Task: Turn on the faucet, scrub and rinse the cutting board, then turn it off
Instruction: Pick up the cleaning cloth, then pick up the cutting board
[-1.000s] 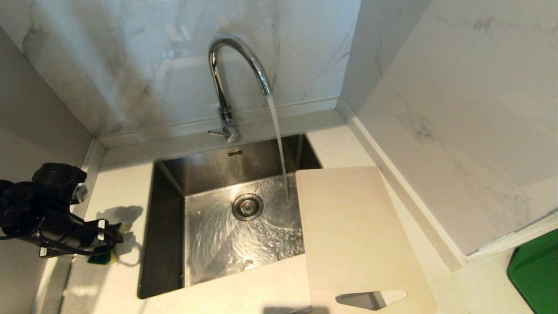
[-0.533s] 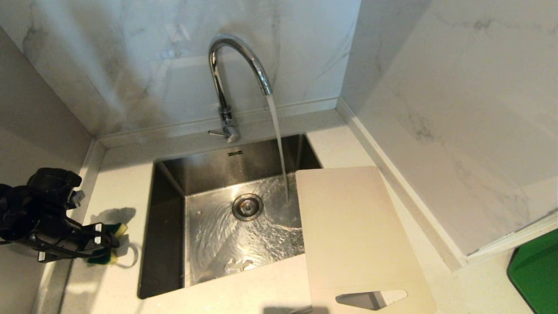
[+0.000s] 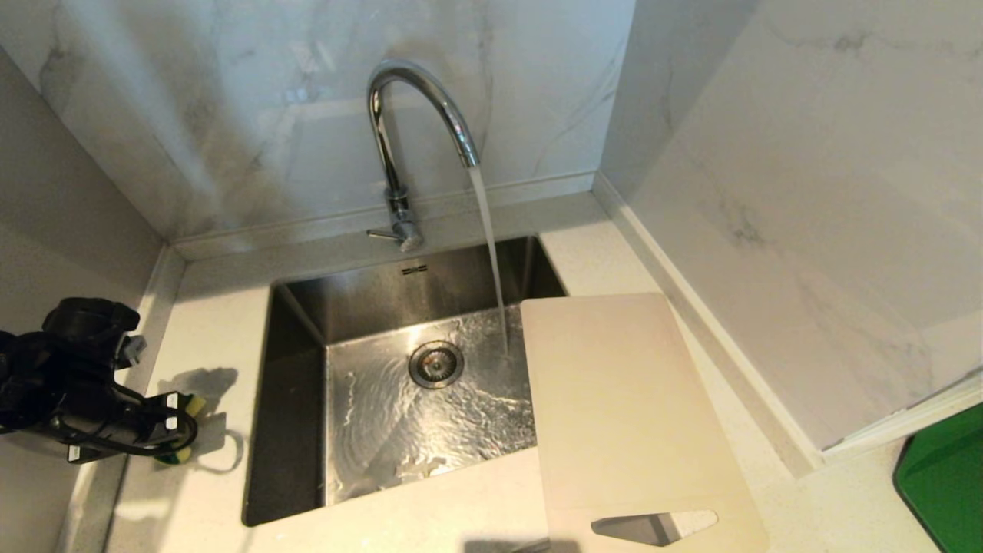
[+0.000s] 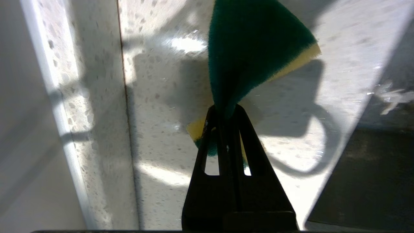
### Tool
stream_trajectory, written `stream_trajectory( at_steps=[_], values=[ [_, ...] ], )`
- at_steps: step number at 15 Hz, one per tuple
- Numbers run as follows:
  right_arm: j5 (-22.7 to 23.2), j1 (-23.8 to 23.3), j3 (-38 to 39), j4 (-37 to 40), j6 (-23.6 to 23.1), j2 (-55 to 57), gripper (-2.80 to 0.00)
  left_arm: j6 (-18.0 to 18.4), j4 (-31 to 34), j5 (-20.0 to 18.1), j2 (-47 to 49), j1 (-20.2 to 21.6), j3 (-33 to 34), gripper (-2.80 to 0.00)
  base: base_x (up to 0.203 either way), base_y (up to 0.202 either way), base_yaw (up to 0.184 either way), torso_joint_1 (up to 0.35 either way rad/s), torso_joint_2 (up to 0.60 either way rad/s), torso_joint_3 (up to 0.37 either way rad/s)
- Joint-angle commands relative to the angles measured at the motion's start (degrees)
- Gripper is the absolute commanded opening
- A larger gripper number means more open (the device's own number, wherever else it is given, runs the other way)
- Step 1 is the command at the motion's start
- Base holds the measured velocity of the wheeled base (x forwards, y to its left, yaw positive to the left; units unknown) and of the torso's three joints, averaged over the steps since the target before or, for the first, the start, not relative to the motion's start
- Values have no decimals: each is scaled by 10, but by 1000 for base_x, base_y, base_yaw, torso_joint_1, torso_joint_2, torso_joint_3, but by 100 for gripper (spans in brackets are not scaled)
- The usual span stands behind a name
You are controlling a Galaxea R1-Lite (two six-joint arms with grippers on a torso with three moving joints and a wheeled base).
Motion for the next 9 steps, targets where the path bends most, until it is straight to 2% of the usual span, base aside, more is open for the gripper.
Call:
stream_trajectory(
  at_steps=[1, 4, 7, 9],
  values=[
    [0, 0, 0, 0, 0, 0, -280, 0, 0, -23, -45, -1, -2, -280, 0, 0, 0, 0, 0, 0],
    [0, 0, 0, 0, 0, 0, -280, 1, 5, -83, -121, -2, -5, -280, 0, 0, 0, 0, 0, 0],
    [0, 0, 0, 0, 0, 0, -280, 8, 11, -91, -220, -3, -14, -280, 0, 0, 0, 0, 0, 0],
    [0, 0, 0, 0, 0, 0, -280, 26, 16, -89, -298, -2, -16, -280, 0, 0, 0, 0, 0, 0]
  ],
)
